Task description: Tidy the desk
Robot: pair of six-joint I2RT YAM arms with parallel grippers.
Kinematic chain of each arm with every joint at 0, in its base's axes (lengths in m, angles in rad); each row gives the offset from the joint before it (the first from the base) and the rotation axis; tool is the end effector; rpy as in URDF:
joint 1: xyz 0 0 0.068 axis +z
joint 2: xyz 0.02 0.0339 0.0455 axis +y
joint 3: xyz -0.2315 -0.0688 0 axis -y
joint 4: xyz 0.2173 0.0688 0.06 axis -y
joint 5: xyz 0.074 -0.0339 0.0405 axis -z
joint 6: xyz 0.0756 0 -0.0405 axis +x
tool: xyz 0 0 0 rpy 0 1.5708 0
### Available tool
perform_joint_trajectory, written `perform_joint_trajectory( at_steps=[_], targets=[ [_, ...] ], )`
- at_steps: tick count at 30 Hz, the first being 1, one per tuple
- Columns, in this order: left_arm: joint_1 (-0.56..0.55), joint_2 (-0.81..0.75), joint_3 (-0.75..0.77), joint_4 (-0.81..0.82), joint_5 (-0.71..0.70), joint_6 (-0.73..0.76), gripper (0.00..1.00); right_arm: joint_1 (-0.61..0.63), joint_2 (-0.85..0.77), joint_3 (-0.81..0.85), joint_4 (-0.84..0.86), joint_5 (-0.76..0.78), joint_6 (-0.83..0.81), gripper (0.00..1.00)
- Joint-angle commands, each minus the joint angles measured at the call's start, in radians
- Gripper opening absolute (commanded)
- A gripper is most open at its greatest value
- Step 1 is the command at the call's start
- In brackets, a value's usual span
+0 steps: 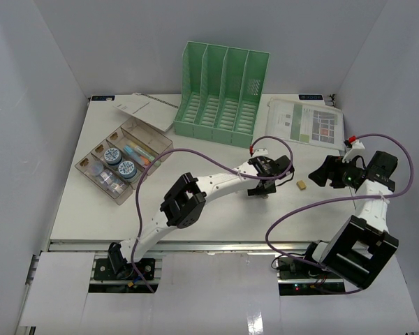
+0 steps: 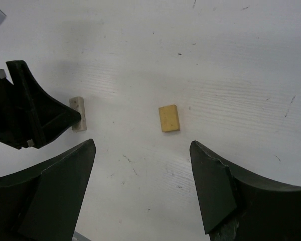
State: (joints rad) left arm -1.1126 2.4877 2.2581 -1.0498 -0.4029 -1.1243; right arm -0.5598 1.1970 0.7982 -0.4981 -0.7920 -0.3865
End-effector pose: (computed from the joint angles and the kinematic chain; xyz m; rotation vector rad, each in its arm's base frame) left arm 0.2346 -0.4086 0.1258 -0.0950 2.6523 -0.1133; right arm 0.2305 -0.0810 0.2006 -0.1285 2.1845 0.4602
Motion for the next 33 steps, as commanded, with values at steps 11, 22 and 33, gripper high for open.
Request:
perform_joint_trajectory(
  at_steps=[11,22,33],
  targets=[
    [0.019,0.044,-0.001,0.012,0.043,0.004,0.69,-0.005,-0.031,-0.02,0.021,-0.051,-0.011,0.81],
    [0.019,0.046,-0.069,0.028,0.033,0.047,0.44,-0.003,-0.036,-0.025,0.024,-0.059,-0.012,0.8],
    [0.036,-0.139,-0.308,0.161,-0.029,0.093,0.0,-0.003,-0.046,-0.034,0.012,-0.094,-0.046,0.78]
  ],
)
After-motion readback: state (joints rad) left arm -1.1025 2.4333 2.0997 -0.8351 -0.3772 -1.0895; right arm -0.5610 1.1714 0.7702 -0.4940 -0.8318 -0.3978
